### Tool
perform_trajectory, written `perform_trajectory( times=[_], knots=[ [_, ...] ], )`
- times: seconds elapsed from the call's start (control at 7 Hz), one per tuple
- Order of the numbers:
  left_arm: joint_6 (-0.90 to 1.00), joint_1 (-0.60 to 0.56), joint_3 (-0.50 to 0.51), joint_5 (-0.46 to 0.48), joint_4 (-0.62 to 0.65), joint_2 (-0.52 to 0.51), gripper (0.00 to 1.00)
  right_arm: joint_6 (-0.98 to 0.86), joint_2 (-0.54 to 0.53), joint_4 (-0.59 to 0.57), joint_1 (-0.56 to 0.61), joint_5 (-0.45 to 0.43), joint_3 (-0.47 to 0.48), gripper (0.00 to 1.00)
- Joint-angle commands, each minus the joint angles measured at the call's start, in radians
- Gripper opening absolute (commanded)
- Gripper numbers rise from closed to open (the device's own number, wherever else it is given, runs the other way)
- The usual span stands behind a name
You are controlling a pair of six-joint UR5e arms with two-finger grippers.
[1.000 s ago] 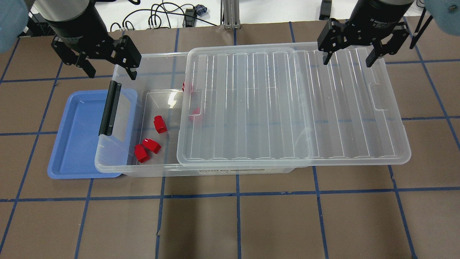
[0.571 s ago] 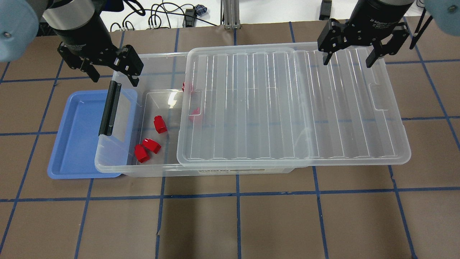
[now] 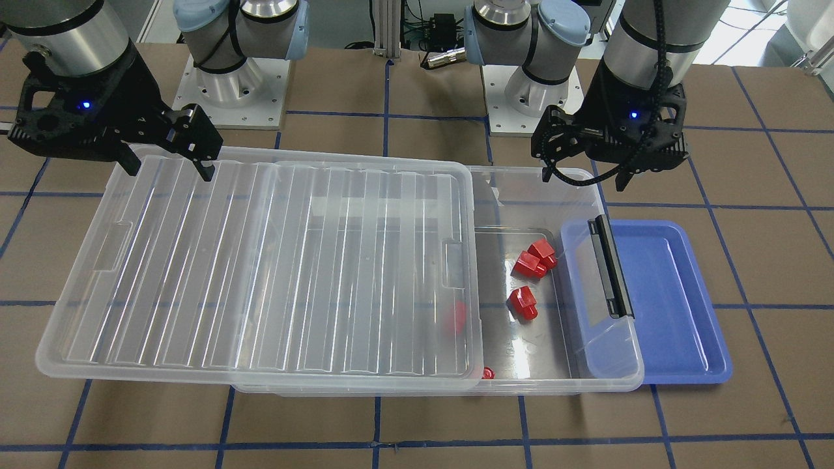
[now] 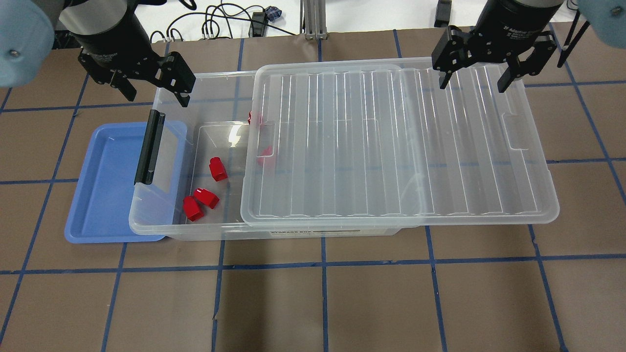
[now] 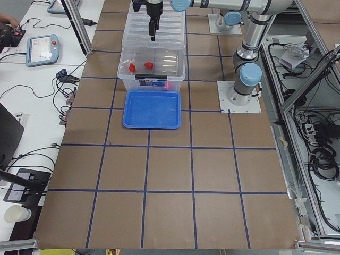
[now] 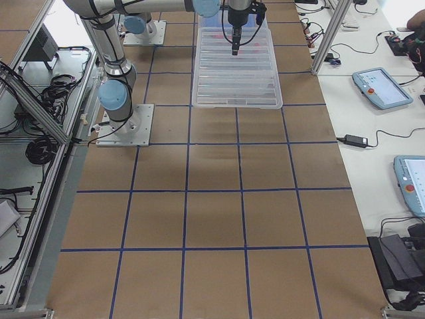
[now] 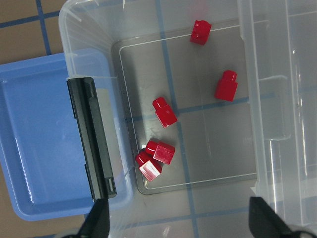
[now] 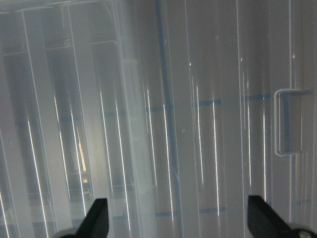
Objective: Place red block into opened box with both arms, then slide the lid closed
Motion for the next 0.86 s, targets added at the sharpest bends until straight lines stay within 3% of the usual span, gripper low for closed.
perform_trajectory(
  times=[0.0,0.29,0.43,0.71],
  knots=[
    [0.0,0.0,-0.001,0.001,0.001,0.003,1.0,-0.006,0.004,-0.003,-0.014,-0.008,0.002,1.0],
    [0.0,0.0,0.0,0.0,0.001,0.003,1.0,-0.242,0.01,0.003,-0.18,-0.037,0.006,1.0],
    [0.0,0.0,-0.001,0.0,0.001,0.004,1.0,-0.356,0.012,0.003,-0.299,-0.115,0.05,1.0],
    [0.008,0.002,0.0,0.001,0.001,0.006,1.0,-0.531,0.038,-0.137,-0.456,-0.119,0.206,1.0]
  ],
)
